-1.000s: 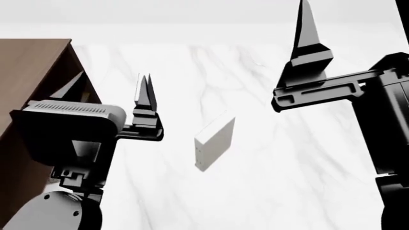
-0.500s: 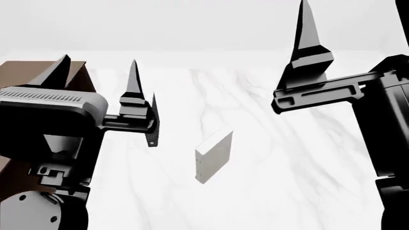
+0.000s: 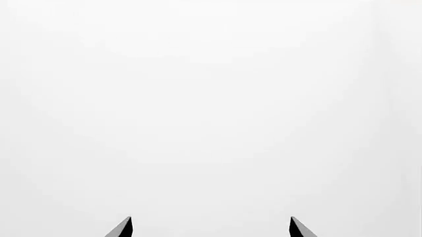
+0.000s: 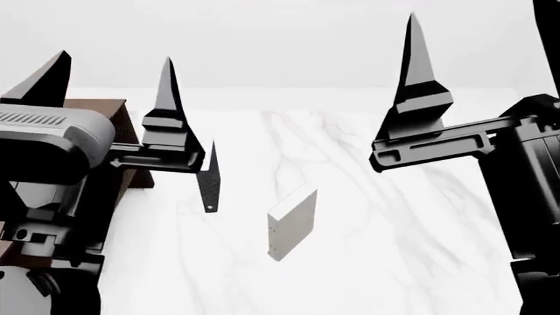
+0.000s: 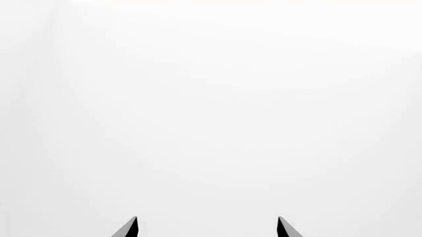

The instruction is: Pick up the book on the right and place it under the cabinet shelf.

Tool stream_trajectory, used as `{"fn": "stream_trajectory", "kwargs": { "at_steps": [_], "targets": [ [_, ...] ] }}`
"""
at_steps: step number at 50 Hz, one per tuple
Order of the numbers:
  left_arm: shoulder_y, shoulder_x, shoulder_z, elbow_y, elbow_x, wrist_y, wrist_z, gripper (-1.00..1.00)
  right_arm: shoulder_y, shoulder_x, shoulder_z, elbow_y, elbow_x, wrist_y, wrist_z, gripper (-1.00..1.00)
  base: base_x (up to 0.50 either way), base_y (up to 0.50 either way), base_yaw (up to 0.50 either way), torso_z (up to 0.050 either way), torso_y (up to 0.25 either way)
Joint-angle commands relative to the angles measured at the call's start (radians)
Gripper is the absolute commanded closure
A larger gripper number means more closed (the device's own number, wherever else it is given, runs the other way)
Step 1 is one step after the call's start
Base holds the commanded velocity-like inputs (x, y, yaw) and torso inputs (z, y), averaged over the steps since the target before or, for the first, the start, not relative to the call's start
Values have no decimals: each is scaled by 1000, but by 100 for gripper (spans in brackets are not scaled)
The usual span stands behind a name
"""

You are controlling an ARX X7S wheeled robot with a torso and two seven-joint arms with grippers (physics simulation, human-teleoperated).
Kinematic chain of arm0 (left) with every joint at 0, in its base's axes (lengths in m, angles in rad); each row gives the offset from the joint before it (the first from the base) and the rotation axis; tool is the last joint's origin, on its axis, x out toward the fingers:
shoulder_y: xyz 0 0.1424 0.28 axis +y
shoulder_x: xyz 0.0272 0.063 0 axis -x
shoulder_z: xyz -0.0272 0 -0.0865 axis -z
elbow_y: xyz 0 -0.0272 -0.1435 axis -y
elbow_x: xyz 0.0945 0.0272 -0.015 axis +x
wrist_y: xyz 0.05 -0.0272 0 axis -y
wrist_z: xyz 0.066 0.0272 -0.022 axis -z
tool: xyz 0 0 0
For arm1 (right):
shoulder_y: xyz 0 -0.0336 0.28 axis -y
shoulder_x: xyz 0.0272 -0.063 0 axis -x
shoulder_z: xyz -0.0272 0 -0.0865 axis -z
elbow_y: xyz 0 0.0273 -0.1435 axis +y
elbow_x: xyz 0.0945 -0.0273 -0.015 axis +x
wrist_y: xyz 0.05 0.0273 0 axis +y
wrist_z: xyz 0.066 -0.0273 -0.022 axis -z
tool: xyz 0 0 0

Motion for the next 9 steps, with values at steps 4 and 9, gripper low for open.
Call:
{"fn": "stream_trajectory", "kwargs": {
  "at_steps": [4, 9],
  "targets": [
    [-69, -89, 37, -6, -164, 46, -148, -100, -21, 12, -4, -33, -21, -11, 16, -100, 0, 0, 0, 0, 145],
    [-100, -93, 52, -11, -186, 44, -169, -100, -16, 17, -4, -53, -16, -7, 26, -100, 0, 0, 0, 0, 144]
  ]
}}
